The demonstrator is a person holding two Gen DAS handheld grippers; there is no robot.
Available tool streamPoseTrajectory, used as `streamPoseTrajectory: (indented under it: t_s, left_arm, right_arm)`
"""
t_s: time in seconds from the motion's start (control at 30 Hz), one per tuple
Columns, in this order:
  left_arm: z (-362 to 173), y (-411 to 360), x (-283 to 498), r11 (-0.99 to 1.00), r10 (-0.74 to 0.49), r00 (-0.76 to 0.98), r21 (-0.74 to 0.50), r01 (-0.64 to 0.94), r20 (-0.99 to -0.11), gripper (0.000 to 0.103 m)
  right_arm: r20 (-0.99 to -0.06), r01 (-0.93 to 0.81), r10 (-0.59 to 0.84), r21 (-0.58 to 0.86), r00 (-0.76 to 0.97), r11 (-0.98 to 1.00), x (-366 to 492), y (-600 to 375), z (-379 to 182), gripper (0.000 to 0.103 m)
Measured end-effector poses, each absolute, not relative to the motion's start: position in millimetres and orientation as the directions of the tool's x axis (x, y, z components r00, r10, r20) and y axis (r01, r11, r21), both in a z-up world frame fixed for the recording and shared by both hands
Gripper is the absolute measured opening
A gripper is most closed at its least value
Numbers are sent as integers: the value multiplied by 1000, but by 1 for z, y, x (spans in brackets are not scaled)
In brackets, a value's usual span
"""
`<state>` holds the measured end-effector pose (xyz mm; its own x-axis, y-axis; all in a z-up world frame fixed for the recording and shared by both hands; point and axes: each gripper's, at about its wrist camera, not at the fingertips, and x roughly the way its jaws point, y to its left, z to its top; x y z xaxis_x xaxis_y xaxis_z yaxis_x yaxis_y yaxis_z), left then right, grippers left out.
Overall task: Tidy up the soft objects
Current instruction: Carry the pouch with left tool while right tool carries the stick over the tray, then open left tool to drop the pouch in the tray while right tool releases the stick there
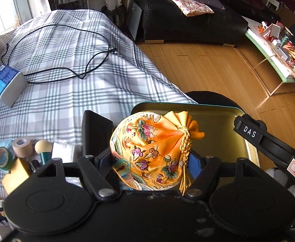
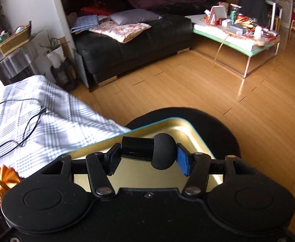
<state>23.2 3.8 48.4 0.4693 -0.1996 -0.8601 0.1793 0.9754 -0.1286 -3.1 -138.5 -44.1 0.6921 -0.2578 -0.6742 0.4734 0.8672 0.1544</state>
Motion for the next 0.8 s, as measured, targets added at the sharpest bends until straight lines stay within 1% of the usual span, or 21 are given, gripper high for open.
streamPoseTrajectory:
  t_s: [0.07, 0.17, 0.37, 0.63, 0.67, 0.8]
  left_arm:
    - [39, -5, 31, 974, -199, 453, -127, 186, -869, 71]
    - [25, -13, 38, 974, -198, 433, -128, 185, -879, 71]
    - [-6, -21, 55, 974, -202, 391, -142, 176, -898, 71]
    - [-16, -23, 61, 974, -203, 381, -146, 174, -902, 72]
    - [-15, -23, 61, 974, -203, 383, -145, 175, -901, 73]
    - [-12, -23, 59, 974, -200, 391, -139, 181, -898, 81]
  right_arm:
    - [-682, 483, -269, 141, 680, 864, 1, -141, -46, 55]
    - [-697, 468, -236, 161, 677, 869, 3, -145, -49, 55]
    - [-702, 457, -221, 165, 677, 874, 2, -146, -50, 55]
    - [-703, 451, -212, 172, 679, 876, 3, -144, -50, 55]
    - [-704, 451, -212, 170, 678, 876, 3, -144, -50, 55]
    - [-711, 454, -211, 169, 671, 875, 3, -145, -50, 55]
